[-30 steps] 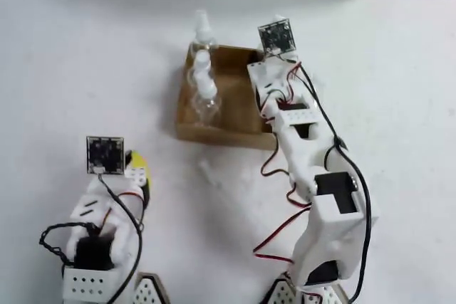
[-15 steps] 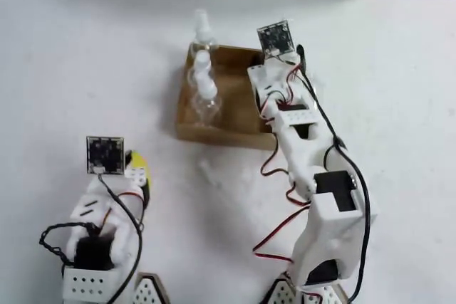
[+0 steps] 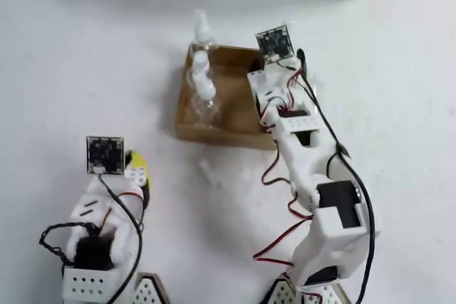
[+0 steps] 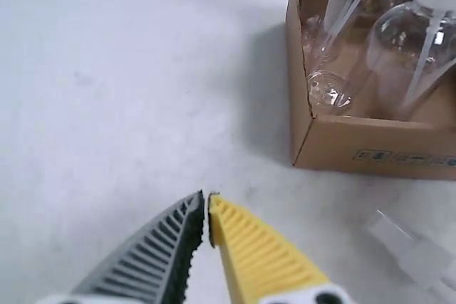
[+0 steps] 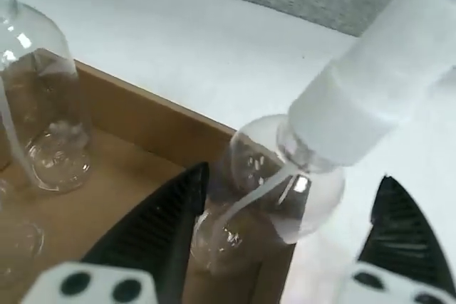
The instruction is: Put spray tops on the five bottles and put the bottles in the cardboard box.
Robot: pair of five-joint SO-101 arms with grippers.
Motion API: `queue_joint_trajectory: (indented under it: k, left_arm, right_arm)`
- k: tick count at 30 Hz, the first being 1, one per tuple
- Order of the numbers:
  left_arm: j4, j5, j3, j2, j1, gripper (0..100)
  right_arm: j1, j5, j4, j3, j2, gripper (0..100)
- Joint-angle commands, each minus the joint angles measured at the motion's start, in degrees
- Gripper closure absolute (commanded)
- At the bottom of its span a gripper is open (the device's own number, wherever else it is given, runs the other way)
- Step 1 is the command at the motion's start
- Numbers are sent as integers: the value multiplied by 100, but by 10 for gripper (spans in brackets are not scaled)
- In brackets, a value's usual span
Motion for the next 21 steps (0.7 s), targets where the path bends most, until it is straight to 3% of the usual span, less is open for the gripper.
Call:
queue_joint_trajectory:
  k: [1,21]
  left_arm:
    - [-255,-53,-9,-57,-40,973]
    - [-255,-53,-9,-57,-48,973]
  right_arm:
    - [-119,44,22,-9,-382,694]
    - [-145,35,22,79,-391,693]
